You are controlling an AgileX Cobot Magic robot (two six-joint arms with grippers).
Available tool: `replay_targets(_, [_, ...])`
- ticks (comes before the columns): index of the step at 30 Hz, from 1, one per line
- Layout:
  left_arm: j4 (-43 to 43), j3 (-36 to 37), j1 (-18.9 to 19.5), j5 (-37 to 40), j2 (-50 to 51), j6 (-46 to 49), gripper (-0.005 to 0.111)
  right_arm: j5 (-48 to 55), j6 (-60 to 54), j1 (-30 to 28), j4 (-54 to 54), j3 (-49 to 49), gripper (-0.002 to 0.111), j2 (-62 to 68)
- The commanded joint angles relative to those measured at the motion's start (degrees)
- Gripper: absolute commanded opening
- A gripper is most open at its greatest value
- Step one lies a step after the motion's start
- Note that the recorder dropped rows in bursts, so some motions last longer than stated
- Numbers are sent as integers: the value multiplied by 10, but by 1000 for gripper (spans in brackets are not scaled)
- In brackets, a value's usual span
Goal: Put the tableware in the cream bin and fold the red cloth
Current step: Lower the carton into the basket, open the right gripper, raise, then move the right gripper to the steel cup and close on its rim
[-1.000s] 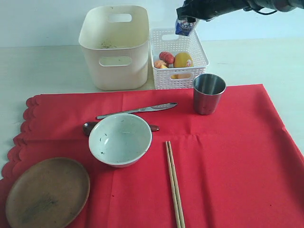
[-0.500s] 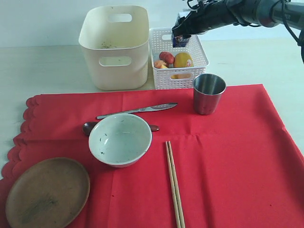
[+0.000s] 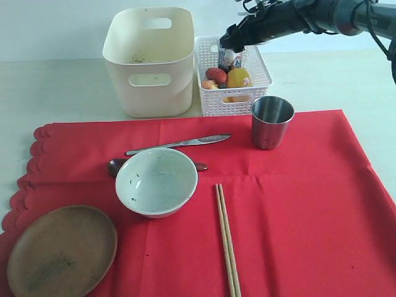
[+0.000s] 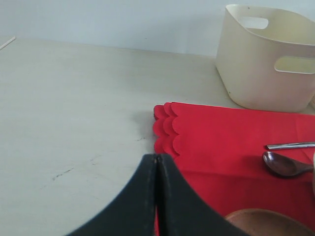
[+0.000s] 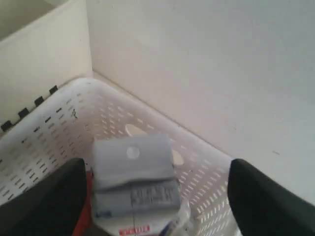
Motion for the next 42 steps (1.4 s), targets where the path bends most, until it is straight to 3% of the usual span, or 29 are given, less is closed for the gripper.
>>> replay_targets(1, [0, 1, 1, -7, -3, -1, 0, 8, 1, 0, 4, -6, 76, -29])
replay_targets(10, [0, 1, 1, -7, -3, -1, 0, 74, 36, 0, -5, -6, 76, -81])
replay_targets(24, [0, 1, 1, -7, -3, -1, 0, 197, 296, 0, -221, -6, 76, -170])
replay_targets(36, [0, 1, 1, -7, -3, -1, 0, 419, 460, 0, -241, -6, 76, -211])
replay_targets(42, [0, 1, 1, -7, -3, -1, 0, 425, 521, 0, -256, 4, 76, -235])
